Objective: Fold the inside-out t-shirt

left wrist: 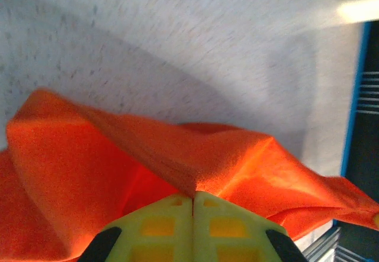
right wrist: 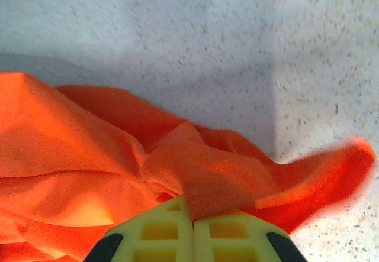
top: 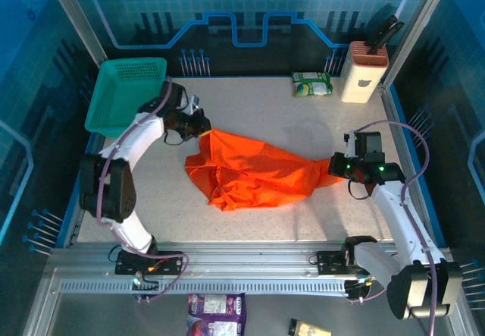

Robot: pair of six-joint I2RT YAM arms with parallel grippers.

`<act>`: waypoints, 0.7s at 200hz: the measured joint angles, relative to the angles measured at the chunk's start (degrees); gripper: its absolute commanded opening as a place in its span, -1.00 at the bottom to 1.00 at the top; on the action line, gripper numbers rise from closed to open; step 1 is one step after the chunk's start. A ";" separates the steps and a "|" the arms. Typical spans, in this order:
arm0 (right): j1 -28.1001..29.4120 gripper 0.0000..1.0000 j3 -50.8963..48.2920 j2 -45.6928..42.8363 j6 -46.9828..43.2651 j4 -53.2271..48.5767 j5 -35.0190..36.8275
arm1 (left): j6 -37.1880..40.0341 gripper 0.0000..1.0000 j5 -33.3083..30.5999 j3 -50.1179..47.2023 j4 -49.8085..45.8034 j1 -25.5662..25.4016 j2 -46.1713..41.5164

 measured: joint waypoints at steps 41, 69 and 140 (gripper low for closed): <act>0.00 -1.00 -0.61 0.20 -0.07 2.14 1.20 | 1.22 -1.00 -0.28 4.37 1.38 -0.44 8.39; 0.00 -1.00 -0.61 0.20 -0.07 2.69 1.97 | 1.46 -0.97 -1.62 11.96 2.34 -0.44 12.98; 0.00 -1.00 -0.61 0.17 -0.04 2.80 2.14 | 1.79 -0.27 -2.82 22.40 0.98 -1.31 22.62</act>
